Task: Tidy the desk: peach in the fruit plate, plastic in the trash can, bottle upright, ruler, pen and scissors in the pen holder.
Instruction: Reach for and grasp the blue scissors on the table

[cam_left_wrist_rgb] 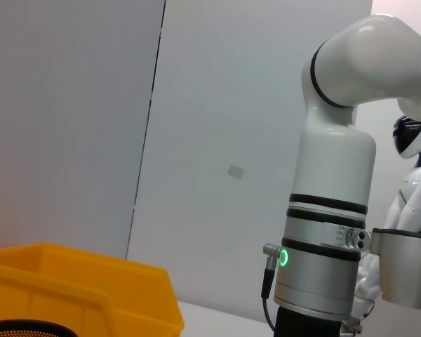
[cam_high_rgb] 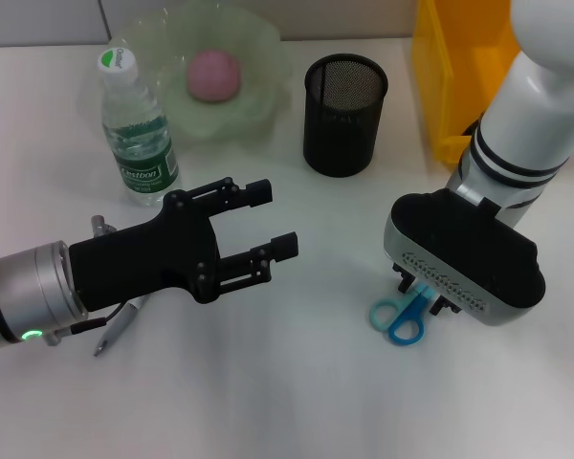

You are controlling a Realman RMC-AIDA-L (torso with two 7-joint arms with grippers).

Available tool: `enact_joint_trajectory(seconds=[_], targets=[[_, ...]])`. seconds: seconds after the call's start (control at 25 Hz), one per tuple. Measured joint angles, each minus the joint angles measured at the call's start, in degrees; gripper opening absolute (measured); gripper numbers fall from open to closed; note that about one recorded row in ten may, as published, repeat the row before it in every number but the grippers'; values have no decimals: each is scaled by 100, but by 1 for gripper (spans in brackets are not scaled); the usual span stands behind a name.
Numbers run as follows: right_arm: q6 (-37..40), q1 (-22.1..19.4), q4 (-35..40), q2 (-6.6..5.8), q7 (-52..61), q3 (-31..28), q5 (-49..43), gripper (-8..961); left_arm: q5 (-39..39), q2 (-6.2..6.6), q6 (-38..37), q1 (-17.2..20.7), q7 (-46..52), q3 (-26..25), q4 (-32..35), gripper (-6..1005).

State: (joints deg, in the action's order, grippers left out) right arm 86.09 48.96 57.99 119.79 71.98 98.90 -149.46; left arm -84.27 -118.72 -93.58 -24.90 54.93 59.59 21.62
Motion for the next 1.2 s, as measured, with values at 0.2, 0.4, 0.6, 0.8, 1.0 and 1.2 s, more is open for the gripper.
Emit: enact_joint_trajectory(seconds=[0.2, 0.4, 0.6, 0.8, 1.0, 1.2], targets=[[-9, 6, -9, 0, 83, 77, -5, 390, -2, 7, 9, 4, 0, 0, 0, 697], [-38, 15, -28, 0, 119, 150, -8, 368, -10, 7, 16, 11, 0, 0, 0, 697], [-69, 18, -42, 0, 121, 154, -8, 339, -9, 7, 20, 21, 0, 0, 0, 697], [-125, 17, -43, 0, 126, 155, -9, 278, -2, 7, 19, 29, 0, 0, 0, 697], [-128, -17, -14, 0, 136, 141, 13, 229, -1, 7, 5, 23, 0, 0, 0, 697], [-128, -45, 8, 0, 174, 96, 28, 230, 7, 7, -4, 36, 0, 0, 73, 697]])
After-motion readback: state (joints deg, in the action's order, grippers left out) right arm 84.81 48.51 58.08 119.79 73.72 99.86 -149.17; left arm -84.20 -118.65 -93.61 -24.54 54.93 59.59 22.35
